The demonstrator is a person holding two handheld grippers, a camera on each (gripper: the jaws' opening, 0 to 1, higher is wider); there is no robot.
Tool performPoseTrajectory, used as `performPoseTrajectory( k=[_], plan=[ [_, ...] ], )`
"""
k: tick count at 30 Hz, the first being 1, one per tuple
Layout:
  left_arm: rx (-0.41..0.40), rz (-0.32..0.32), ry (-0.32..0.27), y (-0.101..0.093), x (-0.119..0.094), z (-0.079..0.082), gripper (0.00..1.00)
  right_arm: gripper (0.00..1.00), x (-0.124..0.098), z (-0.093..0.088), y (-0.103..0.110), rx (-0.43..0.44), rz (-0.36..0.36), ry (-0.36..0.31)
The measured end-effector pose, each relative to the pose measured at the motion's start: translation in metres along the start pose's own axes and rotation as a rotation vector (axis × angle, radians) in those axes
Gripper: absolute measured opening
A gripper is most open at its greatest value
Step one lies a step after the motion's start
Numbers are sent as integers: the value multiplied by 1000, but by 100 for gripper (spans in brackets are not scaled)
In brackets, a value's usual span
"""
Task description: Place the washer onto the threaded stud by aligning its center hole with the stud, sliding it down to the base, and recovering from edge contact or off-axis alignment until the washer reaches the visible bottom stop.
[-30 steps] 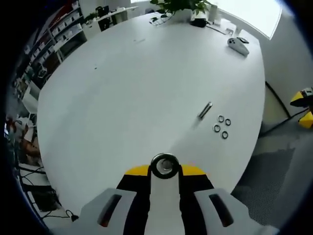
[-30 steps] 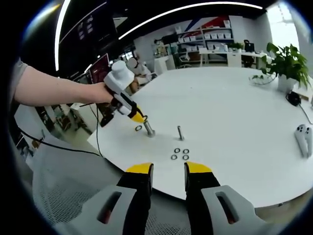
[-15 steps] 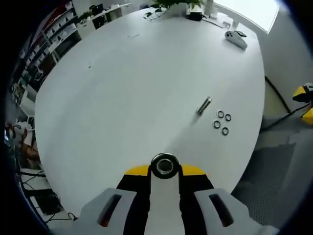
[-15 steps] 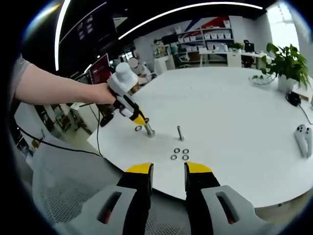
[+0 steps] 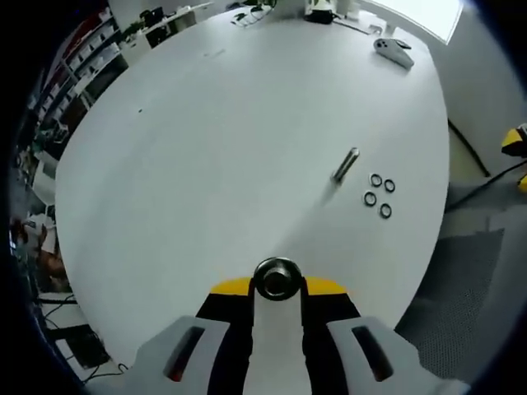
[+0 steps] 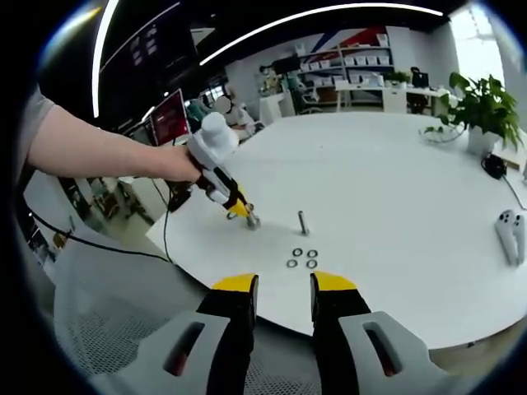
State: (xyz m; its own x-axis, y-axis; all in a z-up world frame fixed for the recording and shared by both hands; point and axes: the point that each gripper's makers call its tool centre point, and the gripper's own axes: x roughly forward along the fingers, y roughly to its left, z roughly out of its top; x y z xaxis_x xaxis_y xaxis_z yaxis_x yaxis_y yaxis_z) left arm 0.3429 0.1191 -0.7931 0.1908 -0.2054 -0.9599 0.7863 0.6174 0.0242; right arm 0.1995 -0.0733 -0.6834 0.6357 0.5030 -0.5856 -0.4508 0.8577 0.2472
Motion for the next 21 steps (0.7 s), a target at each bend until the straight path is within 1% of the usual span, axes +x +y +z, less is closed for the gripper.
performPoseTrajectory(
  k=[7, 10, 16, 21],
  plan=[
    [-12, 3, 8, -1, 12, -4, 19, 28, 0, 0, -1, -2, -3, 2],
    [-12, 5, 17, -1, 18, -6, 19, 28, 1, -3, 0, -11, 3, 19],
    [17, 21, 9, -2, 24, -6, 19, 28, 0, -2, -1, -6, -4, 10],
    [7, 13, 12, -3, 27, -9, 20, 28, 0, -2, -2, -8, -7, 12]
  ],
)
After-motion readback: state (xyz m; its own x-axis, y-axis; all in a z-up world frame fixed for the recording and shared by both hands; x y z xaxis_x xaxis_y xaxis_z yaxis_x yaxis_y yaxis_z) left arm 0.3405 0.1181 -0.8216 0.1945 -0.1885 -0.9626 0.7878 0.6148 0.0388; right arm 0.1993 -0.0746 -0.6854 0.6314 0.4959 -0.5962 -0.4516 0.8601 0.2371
